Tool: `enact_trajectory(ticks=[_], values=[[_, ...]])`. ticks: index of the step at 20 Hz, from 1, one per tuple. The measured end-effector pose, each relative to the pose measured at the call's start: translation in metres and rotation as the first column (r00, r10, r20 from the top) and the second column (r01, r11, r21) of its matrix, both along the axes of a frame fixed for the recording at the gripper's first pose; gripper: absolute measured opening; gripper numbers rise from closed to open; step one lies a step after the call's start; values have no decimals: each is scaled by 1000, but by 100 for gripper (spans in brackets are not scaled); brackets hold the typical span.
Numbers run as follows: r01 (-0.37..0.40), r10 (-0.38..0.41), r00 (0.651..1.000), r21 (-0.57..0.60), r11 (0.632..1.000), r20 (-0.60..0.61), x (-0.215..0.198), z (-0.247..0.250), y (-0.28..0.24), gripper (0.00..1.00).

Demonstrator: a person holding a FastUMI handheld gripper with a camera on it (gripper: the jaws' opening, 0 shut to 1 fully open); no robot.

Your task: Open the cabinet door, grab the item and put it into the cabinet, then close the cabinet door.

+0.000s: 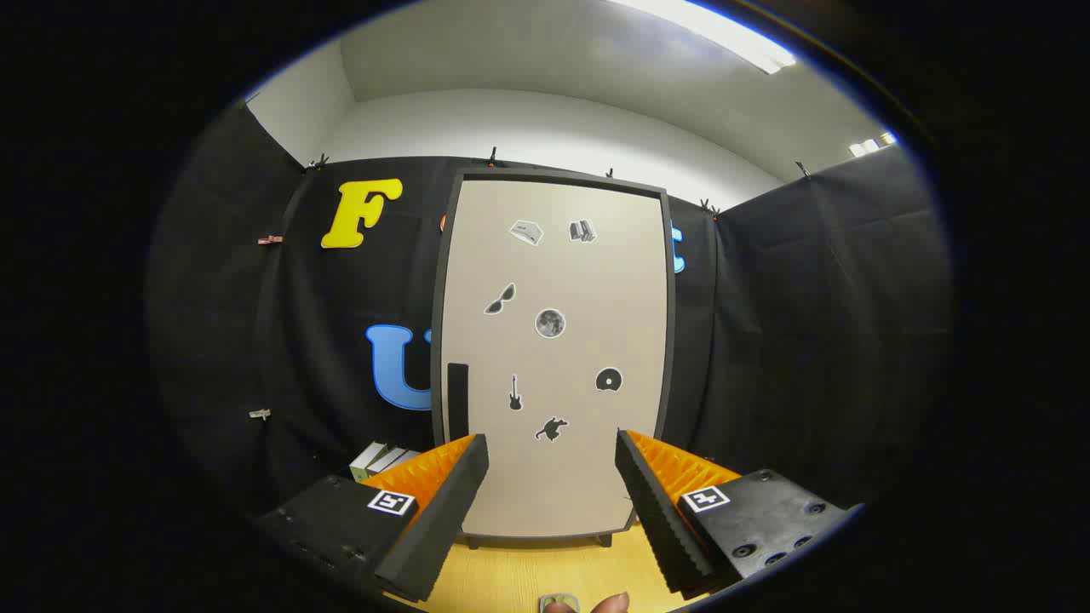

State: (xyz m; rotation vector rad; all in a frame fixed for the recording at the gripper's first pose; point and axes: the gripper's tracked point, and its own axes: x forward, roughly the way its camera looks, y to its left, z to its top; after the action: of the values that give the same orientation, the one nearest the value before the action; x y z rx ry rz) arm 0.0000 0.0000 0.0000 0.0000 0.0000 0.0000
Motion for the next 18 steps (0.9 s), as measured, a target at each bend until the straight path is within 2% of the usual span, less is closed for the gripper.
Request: enact_trajectory(ticks=[18], values=[[-15, 16, 1000, -14, 1000, 5, 5, 0, 12, 97]])
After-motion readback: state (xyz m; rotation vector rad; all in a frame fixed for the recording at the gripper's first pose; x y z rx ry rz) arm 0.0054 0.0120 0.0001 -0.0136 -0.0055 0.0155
